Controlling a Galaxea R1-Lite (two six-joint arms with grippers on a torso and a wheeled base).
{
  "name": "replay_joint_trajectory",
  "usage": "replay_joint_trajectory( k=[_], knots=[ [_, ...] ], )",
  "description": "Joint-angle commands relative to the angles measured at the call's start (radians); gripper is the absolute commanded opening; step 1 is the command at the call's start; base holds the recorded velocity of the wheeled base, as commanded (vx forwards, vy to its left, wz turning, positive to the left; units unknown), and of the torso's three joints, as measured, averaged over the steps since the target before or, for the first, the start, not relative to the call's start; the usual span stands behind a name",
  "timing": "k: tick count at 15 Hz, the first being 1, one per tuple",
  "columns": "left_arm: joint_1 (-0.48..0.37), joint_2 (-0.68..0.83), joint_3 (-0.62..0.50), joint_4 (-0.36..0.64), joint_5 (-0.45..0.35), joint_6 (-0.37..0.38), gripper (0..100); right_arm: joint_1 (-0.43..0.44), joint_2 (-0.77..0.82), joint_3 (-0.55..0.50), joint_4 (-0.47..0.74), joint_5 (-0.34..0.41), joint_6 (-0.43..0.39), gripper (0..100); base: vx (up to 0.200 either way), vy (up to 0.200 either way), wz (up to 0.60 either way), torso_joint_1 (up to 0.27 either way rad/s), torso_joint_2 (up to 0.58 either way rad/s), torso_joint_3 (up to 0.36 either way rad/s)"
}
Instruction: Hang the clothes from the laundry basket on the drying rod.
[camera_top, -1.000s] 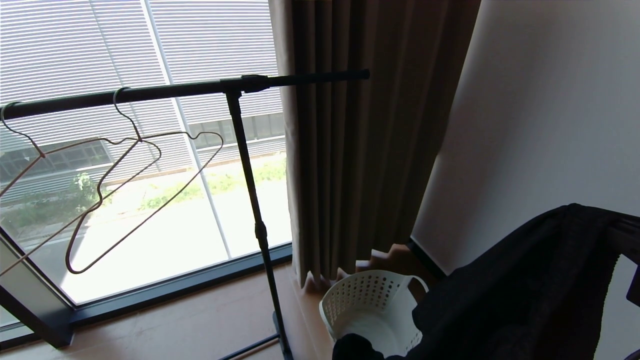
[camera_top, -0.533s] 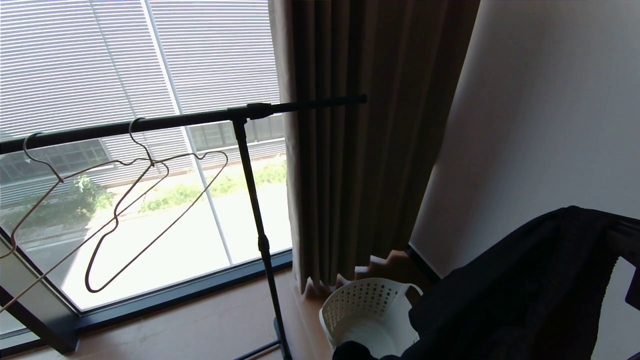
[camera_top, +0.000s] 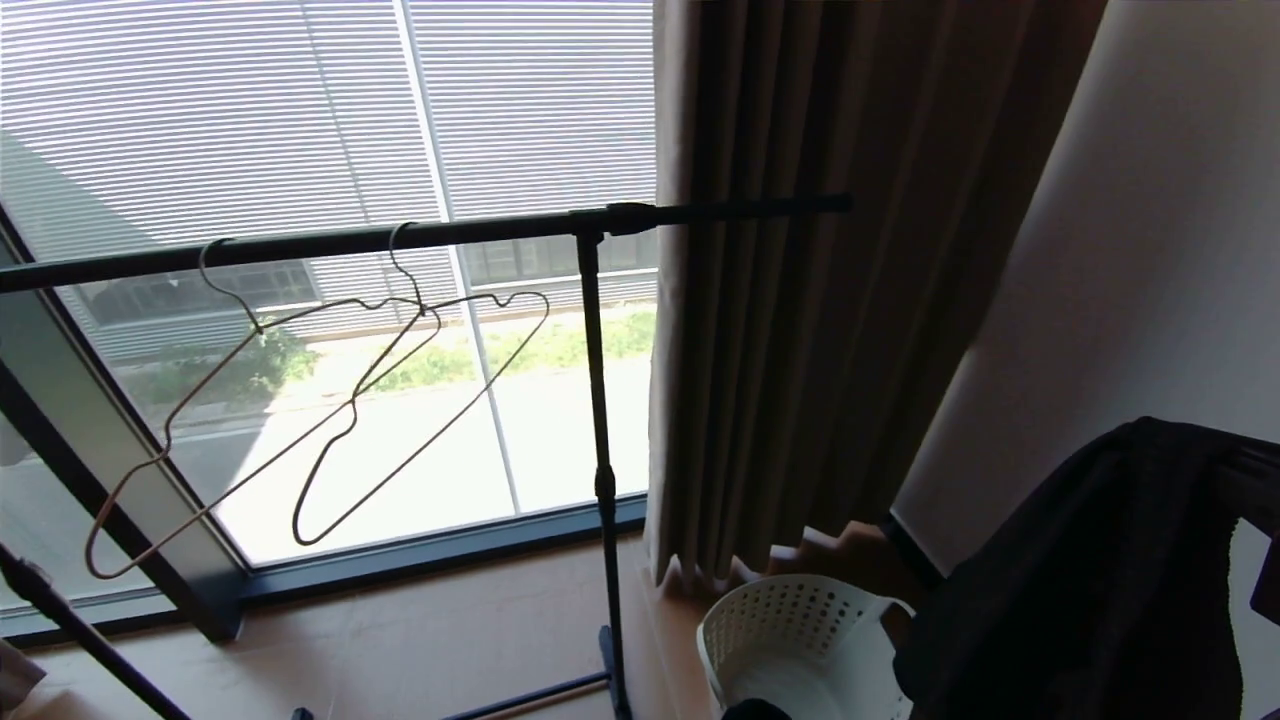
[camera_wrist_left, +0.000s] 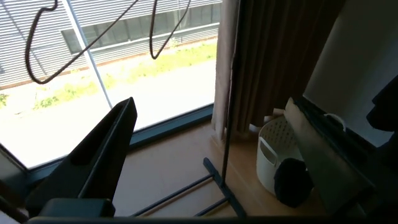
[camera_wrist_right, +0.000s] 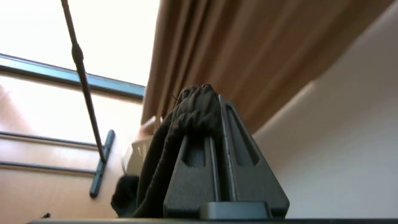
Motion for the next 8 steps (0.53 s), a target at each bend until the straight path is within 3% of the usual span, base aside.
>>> replay_joint_trajectory(
  k=[1,6,8],
  knots=[
    [0.000,0.001,0.000,0.000,0.000,0.000,100,0.001,0.002,0.000,0.001,0.000,0.000,0,0.000,0.000,0.60,0.002,-0.01,0.002],
    [0.000,0.001,0.000,0.000,0.000,-0.003,100,0.001,-0.003,0.000,0.001,0.002,-0.002,0,0.000,0.000,0.00,0.000,0.00,0.000],
    [0.000,0.001,0.000,0.000,0.000,-0.003,100,0.001,-0.003,0.000,0.001,0.002,-0.002,0,-0.200,0.000,0.00,0.005,0.00,0.000]
  ],
)
